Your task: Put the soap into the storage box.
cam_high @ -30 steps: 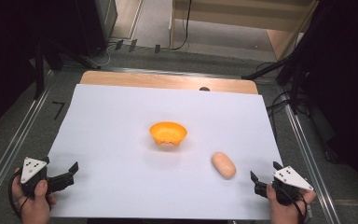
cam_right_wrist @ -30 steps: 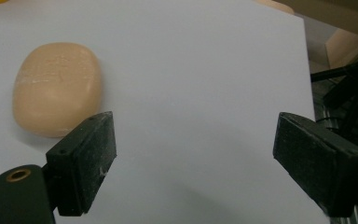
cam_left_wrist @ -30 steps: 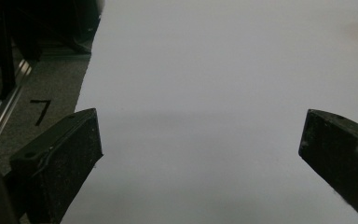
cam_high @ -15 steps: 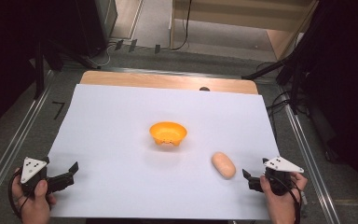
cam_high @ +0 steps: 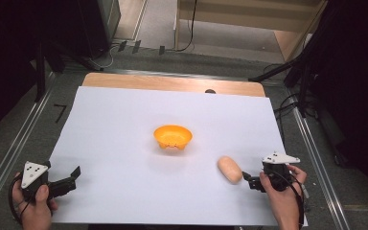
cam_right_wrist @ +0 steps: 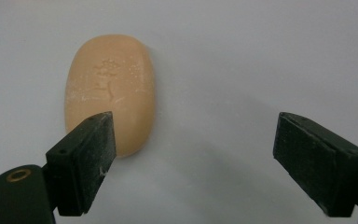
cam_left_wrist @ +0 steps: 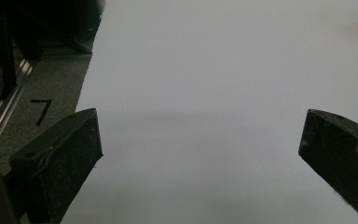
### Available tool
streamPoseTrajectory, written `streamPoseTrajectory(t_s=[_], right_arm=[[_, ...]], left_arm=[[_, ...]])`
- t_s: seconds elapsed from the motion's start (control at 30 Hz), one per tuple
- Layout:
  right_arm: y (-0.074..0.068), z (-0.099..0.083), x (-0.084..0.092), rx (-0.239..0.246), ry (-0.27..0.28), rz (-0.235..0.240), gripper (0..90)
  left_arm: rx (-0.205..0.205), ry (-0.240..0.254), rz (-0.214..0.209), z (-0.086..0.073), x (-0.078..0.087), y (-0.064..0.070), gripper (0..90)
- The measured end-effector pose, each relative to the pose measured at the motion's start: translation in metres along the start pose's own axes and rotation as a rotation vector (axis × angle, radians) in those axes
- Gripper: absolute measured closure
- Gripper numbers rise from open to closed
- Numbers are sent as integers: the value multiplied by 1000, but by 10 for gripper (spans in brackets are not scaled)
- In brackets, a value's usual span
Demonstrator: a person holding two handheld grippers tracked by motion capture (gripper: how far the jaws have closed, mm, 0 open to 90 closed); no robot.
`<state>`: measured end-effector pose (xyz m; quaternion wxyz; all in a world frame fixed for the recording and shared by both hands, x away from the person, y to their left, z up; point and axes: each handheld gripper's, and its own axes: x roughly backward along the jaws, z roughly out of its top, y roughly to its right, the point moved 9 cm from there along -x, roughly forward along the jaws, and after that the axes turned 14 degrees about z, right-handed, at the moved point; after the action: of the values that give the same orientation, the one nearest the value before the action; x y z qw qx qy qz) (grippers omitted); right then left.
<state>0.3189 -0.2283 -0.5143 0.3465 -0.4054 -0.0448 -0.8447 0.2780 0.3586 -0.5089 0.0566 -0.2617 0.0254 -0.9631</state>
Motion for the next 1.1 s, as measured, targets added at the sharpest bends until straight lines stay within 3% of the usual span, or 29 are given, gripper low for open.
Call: streamPoseTrajectory(t_s=[0.23, 0.67, 1.1], right_arm=[[-4, 6, -5, -5, -57, 27, 136], [-11, 15, -15, -17, -101, 49, 136], [-26, 19, -38, -28, -178, 94, 135]], left_arm=[[1, -2, 1, 0, 0, 0, 0], [-5, -3, 0, 0, 0, 0, 0], [-6, -4, -1, 0, 0, 0, 0]])
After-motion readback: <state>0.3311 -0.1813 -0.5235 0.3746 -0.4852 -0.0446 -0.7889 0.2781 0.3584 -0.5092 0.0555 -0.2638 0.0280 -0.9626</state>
